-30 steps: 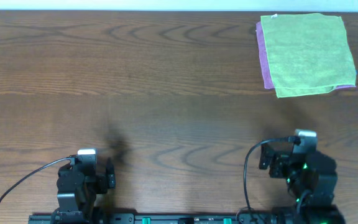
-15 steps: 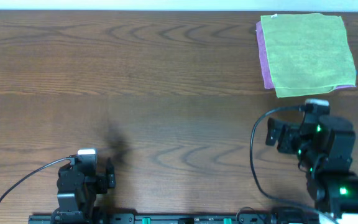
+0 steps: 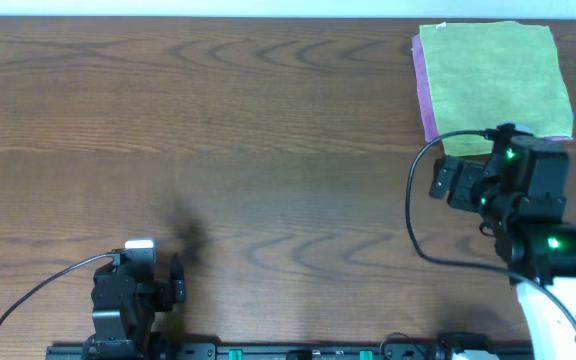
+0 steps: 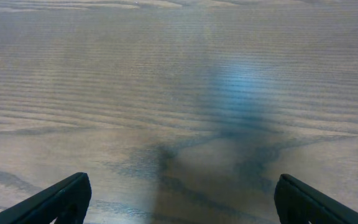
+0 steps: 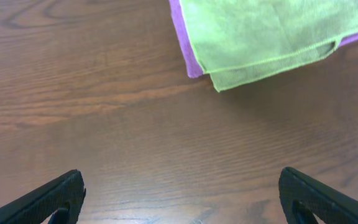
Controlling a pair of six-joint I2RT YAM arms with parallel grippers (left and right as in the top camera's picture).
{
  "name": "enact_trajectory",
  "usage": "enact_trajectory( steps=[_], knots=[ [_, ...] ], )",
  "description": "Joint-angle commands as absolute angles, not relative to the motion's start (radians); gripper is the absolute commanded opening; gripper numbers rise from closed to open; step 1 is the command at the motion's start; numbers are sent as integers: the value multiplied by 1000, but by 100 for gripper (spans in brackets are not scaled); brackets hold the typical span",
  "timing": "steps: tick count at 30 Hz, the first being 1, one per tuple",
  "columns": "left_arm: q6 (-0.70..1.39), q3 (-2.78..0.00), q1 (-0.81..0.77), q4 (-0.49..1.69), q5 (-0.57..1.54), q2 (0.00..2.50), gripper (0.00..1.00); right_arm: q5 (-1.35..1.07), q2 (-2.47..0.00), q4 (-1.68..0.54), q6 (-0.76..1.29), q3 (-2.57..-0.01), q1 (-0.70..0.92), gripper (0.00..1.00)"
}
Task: Fold the cloth
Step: 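Move the right gripper forward to the green cloth's left edge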
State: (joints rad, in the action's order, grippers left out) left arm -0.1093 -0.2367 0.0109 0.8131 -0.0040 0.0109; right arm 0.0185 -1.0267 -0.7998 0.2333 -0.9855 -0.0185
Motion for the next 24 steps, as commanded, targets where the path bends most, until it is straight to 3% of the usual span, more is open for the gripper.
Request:
enact_trajectory(
  steps=[1, 14, 24],
  knots=[
    [-135, -195, 6, 854, -18, 4, 95, 69, -1059, -795, 286, -1016, -28, 99],
    [-135, -195, 6, 854, -19, 4, 96, 142, -1244, -567, 291, -1042, -74, 99],
    [-135, -195, 6, 854, -19, 4, 95, 57, -1575, -432, 187, -1250, -151, 99]
  ],
)
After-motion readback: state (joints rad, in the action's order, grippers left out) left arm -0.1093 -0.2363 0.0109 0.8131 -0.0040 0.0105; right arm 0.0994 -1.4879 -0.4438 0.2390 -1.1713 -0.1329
